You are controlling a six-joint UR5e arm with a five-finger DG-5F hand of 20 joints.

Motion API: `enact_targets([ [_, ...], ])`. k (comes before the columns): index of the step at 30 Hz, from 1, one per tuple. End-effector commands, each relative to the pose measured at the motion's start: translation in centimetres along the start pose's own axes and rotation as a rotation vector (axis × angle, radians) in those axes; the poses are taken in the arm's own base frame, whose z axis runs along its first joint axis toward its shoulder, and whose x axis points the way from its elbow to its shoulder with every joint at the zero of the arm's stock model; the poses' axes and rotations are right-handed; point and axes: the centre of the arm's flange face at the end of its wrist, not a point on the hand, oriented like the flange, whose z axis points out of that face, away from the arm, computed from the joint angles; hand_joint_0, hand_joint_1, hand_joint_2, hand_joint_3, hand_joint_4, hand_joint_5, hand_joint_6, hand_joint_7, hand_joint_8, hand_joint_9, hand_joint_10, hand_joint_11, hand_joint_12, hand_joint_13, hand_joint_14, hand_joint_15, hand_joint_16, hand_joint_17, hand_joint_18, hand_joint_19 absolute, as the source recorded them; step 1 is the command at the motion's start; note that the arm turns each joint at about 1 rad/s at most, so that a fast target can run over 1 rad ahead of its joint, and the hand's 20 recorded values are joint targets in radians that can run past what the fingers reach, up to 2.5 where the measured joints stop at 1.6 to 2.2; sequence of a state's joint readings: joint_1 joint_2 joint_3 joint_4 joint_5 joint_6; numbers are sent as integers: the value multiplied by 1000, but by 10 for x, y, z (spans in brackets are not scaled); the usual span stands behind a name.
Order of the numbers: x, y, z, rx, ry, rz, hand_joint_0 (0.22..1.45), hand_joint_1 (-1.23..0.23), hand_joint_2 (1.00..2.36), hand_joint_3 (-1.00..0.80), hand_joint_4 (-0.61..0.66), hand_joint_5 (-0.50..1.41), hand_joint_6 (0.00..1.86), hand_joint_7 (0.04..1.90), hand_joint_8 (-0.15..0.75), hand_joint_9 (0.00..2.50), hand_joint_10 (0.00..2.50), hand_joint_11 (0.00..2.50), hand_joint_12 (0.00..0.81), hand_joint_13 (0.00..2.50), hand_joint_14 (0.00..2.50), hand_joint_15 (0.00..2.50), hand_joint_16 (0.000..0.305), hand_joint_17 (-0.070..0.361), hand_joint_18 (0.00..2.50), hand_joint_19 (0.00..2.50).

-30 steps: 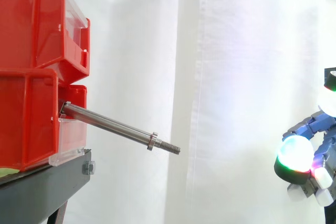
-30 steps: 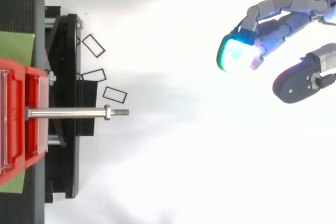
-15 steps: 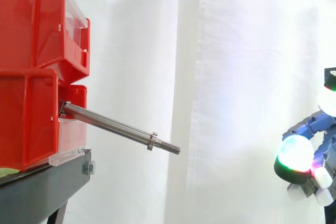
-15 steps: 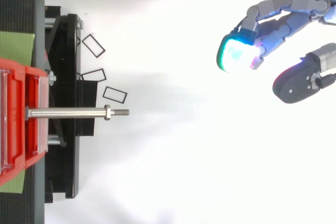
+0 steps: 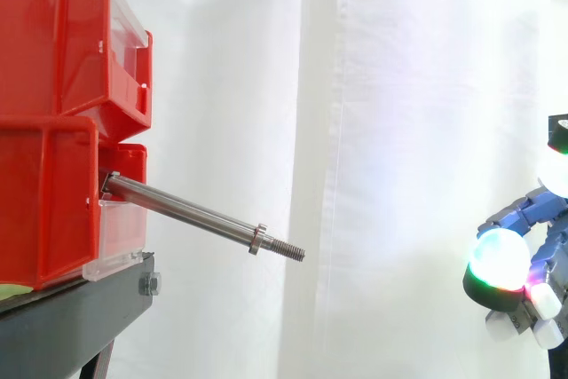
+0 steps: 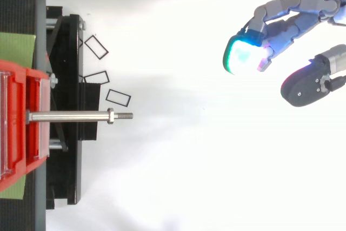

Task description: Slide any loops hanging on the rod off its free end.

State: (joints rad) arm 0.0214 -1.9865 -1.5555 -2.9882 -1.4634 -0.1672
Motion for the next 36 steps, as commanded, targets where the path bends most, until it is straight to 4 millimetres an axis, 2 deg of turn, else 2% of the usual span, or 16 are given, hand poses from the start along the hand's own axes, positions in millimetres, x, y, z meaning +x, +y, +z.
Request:
enact_targets([
  [1, 0, -1, 0, 1, 0, -2, 578, -595, 1002, -477, 257, -170, 503, 926, 248, 688, 6, 207, 210, 363, 0, 0, 34, 78, 416, 323],
  [23, 0, 0, 0, 0, 0, -1, 576, -594, 1002, -477, 247, -176, 503, 905, 246, 645, 5, 179, 263, 388, 0, 0, 37, 84, 445, 354],
  [36, 0, 0, 0, 0, 0, 0, 576, -591, 1002, -478, 250, -178, 503, 896, 249, 636, 4, 157, 267, 426, 0, 6, 37, 84, 462, 351],
])
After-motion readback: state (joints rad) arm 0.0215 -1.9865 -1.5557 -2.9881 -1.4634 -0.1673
